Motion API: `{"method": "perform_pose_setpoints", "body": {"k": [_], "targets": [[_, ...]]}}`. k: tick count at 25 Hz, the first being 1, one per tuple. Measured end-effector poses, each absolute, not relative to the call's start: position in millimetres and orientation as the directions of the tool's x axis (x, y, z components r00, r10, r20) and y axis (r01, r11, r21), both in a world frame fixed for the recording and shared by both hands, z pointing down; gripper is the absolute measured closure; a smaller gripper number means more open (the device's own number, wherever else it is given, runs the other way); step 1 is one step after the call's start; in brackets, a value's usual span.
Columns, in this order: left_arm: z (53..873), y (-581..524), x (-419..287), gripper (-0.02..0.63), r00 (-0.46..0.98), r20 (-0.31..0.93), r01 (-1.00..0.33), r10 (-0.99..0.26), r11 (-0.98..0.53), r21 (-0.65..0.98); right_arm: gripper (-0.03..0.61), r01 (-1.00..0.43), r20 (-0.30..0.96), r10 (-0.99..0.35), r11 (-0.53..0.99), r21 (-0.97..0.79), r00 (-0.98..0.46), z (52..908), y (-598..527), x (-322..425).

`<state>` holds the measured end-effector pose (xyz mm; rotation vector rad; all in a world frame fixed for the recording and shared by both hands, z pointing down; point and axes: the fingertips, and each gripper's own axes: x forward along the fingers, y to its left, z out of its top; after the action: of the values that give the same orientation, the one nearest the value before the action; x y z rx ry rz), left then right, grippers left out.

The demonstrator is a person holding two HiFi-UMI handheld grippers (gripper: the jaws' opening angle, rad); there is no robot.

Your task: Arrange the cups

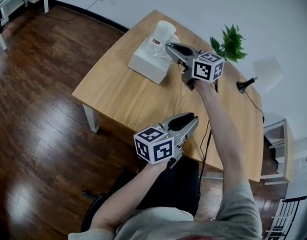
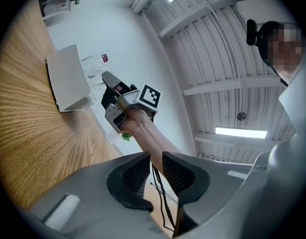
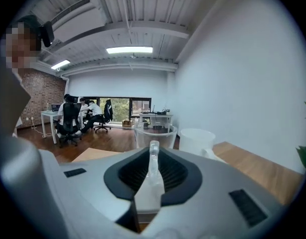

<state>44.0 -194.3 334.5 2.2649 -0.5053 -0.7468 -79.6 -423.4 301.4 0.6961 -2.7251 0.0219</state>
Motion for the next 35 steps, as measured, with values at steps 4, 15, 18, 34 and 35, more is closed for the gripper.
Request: {"method": "perform_pose_setpoints", "body": {"k": [4, 15, 18, 34, 35], "targets": [[334.3, -193.5, 40.1, 0.548, 0.761, -0.363, -0.153, -0.538, -0.692, 0.706, 0.492, -0.538, 0.371, -0.562, 0.824, 0.175, -0.739, 309.4, -426.3, -64.1], [332.9, -180.0, 53.6, 0.548, 0.809, -0.308, -0.217, -0.5, -0.742, 0.634, 0.534, -0.621, 0.297, -0.631, 0.771, 0.142, -0.716, 323.4, -266.8, 103.9], [333.1, -171.9, 63.9, 0.548, 0.832, -0.286, -0.227, -0.475, -0.763, 0.606, 0.534, -0.713, 0.26, -0.721, 0.686, 0.144, -0.642, 331.6, -216.2, 173.1], [350.1, -158.7, 86.1, 0.546, 0.873, -0.168, -0.358, -0.458, -0.836, 0.416, 0.537, -0.932, -0.012, -0.932, 0.362, -0.003, -0.362, 351.1, -99.9, 332.9], [349.4, -159.3, 85.7, 0.546, 0.879, -0.156, -0.362, -0.451, -0.843, 0.397, 0.537, -0.935, -0.025, -0.935, 0.355, 0.006, -0.355, 351.8, -97.2, 330.6]]}}
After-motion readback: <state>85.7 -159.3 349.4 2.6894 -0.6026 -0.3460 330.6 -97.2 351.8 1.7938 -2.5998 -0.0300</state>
